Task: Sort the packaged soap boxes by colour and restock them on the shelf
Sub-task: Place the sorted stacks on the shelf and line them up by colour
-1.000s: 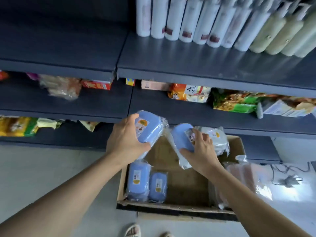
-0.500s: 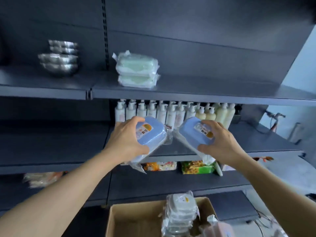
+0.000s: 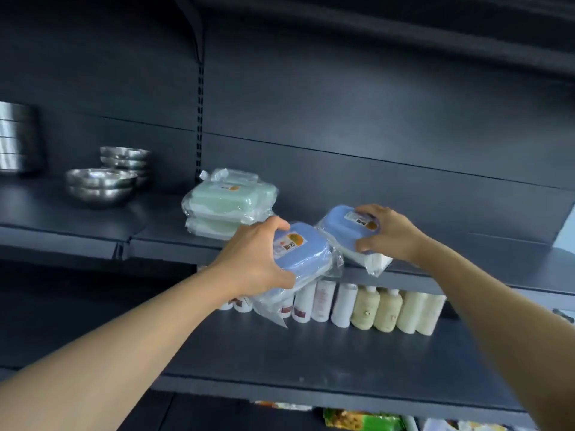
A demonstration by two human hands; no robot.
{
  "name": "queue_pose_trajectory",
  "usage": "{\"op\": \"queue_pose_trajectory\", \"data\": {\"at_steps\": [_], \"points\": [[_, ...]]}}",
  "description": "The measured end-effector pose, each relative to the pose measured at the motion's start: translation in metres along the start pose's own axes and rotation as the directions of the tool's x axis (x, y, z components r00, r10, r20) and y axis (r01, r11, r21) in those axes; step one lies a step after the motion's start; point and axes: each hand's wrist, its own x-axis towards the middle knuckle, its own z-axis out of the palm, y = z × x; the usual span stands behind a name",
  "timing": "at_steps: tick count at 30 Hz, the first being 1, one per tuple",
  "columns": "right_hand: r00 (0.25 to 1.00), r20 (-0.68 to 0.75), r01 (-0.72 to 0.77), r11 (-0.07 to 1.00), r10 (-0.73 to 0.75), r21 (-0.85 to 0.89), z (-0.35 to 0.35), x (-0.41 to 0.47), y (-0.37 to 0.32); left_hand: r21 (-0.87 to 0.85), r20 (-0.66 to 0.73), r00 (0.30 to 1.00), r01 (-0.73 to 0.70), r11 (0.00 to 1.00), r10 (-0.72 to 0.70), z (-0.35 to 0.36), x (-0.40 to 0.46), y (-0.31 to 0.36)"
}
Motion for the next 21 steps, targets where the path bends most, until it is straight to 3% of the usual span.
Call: {"op": "queue_pose_trajectory", "data": {"at_steps": [13, 17, 21], "points": [[0.965, 0.238, 0.126, 0.990, -0.108, -0.065, 0.049, 0.124, 0.041, 0.091, 0.023, 0.999, 0.043, 0.995, -0.045, 0.013, 0.056, -0.001], [0.987, 0.125, 0.092, 0.990, -0.105, 0.110, 0.038, 0.127, 0.053, 0.041, 0.021, 0.999, 0.036, 0.998, -0.037, 0.012, 0.089, 0.001], [0.998, -0.035, 0.047, 0.988, -0.042, 0.145, 0.021, 0.120, 0.077, -0.017, 0.046, 0.999, -0.012, 1.000, 0.013, 0.020, 0.138, 0.010]]}}
